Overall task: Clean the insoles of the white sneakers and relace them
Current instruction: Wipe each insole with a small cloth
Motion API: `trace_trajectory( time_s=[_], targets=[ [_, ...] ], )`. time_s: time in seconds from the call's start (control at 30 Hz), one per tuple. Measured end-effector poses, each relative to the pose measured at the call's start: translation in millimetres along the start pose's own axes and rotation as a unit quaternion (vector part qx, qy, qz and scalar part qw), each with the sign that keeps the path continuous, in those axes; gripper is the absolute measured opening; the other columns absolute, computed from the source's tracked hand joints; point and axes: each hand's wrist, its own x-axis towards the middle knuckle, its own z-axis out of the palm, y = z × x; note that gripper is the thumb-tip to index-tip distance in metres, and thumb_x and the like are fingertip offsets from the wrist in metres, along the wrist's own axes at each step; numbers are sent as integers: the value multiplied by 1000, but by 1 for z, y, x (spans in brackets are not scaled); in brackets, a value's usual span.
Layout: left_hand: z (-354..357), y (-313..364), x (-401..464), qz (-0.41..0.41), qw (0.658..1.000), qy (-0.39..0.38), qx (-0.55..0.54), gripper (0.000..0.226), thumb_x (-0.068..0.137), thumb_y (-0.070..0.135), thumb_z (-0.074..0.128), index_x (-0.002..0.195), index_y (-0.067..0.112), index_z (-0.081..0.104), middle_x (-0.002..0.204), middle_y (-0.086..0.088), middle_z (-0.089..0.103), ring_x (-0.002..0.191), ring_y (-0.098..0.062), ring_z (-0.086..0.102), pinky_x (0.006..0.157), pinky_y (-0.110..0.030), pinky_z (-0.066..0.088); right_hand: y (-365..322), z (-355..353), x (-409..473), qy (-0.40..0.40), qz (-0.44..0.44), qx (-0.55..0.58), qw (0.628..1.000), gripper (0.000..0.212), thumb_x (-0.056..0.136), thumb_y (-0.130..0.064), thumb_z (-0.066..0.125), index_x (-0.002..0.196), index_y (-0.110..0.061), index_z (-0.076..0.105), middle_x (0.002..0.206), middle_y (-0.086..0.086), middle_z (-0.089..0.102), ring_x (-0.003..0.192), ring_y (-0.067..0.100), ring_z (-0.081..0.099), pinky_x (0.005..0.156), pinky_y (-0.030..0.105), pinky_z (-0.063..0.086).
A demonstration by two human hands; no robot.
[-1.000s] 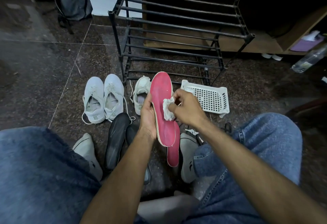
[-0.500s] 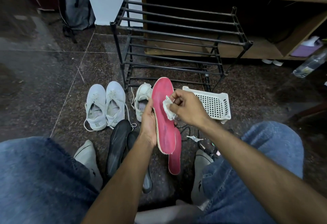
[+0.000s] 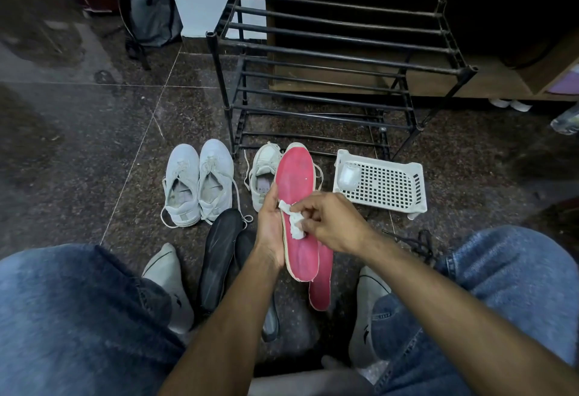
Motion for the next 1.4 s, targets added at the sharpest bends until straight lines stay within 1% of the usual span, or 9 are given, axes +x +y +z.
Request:
trace_trajectory(
  time_s=[0.27,0.47,0.6,0.7,0.87,0.97,1.1,1.27,1.4],
  targets=[
    [0,0,-3,-7,1000,8,10,57,94,55,45,115,7,66,99,-11,69,91,-24,67,84,-36,55,-11,-3,5,47,16,-103,993,21,88,-29,64,107,-22,70,105,-9,60,94,17,61,84,41,52],
    [-6,9,9,1,1000,23,3,62,94,59,44,119,3,57,85,-15,66,67,-27,65,59,-31,56,-28,20,-48,30,-11,-62,998,21,88,-25,59,105,-23,71,104,-10,63,86,17,62,82,35,50],
    [4,0,6,12,1000,14,-19,55,90,56,48,107,6,65,89,-9,63,82,-22,62,78,-34,53,-27,7,-14,104,32,-107,988,19,89,-27,56,104,-22,67,101,-2,65,88,25,62,73,31,45],
    [6,9,7,27,1000,10,-12,62,91,54,51,126,4,60,102,-10,60,92,-22,59,94,-34,47,-33,8,-4,119,31,-111,986,13,86,-27,56,97,-22,63,96,0,66,85,28,61,72,35,49],
    [-2,20,5,36,999,13,-18,67,93,62,39,110,4,68,90,-15,69,68,-24,63,59,-30,51,-37,27,-48,69,-20,-42,997,19,81,-27,54,90,-23,71,92,-8,69,81,21,64,74,38,52],
    [3,18,6,40,999,17,-20,63,94,59,41,119,4,60,93,-14,66,72,-23,63,62,-31,52,-31,24,-42,104,-15,-63,992,19,83,-27,57,94,-25,72,98,-9,69,82,21,66,75,38,55],
    [14,12,5,52,997,44,-31,56,95,54,42,112,5,63,91,-13,66,85,-25,63,85,-39,51,-26,5,-4,152,38,-102,982,19,89,-26,59,104,-26,71,110,-4,67,93,26,66,81,37,53],
    [5,23,2,72,995,56,-33,61,96,55,37,103,2,67,76,-19,65,61,-28,62,58,-32,54,-26,17,-31,71,-34,-83,993,19,88,-26,54,93,-26,72,98,-9,66,79,22,64,74,38,53],
    [5,26,1,78,995,36,-44,61,92,57,41,111,3,64,82,-21,67,62,-29,62,60,-32,53,-18,22,-48,71,-17,-19,997,21,82,-31,56,92,-28,74,90,-14,67,73,12,62,70,33,53]
  ],
)
